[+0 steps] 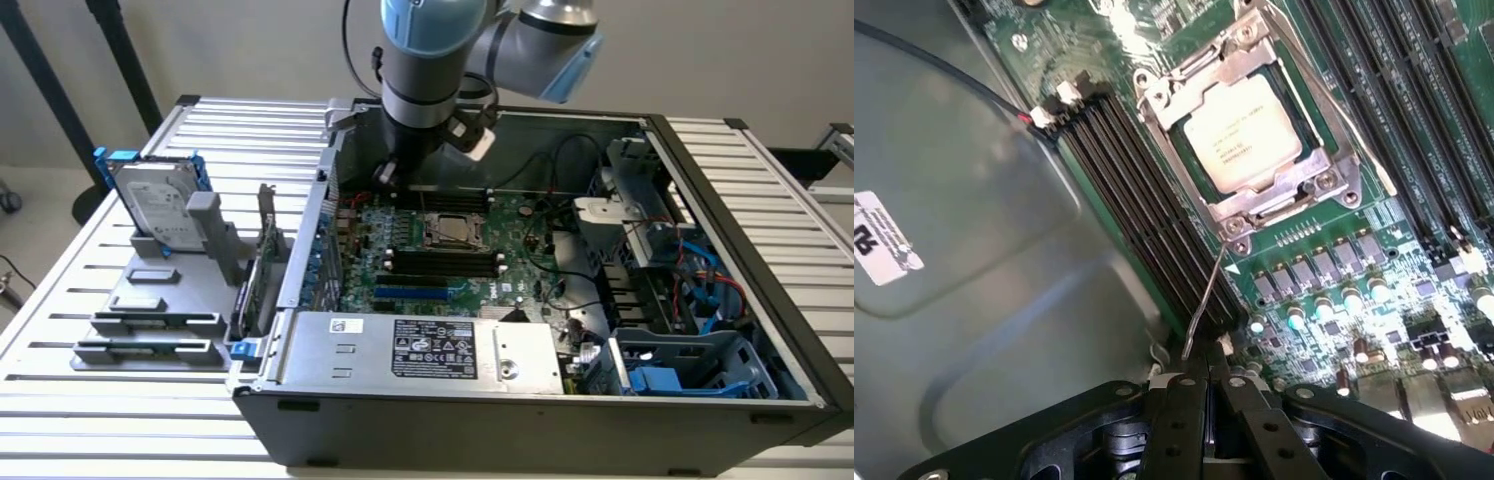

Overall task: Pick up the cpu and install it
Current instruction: 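Install the first cpu locking lever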

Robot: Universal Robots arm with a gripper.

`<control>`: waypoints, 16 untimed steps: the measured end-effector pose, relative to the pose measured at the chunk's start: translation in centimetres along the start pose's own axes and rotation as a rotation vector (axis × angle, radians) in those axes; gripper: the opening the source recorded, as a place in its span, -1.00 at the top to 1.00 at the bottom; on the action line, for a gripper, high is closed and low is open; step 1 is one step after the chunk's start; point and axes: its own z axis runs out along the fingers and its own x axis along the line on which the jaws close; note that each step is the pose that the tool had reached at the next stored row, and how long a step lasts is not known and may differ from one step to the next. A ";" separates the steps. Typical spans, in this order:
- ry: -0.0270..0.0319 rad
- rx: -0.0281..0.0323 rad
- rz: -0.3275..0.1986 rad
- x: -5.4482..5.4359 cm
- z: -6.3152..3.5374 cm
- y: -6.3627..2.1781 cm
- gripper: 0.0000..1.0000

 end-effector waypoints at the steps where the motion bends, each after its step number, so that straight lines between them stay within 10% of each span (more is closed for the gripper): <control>1: 0.0047 -0.0071 -0.001 0.0 -0.02 0.00 0.79; 10: 0.0415 -0.0763 -0.019 0.1 -0.04 0.10 0.79; 13: 0.0403 -0.0939 -0.021 0.2 -0.05 0.22 0.79; 16: 0.0183 -0.1188 -0.020 0.2 0.01 0.33 0.79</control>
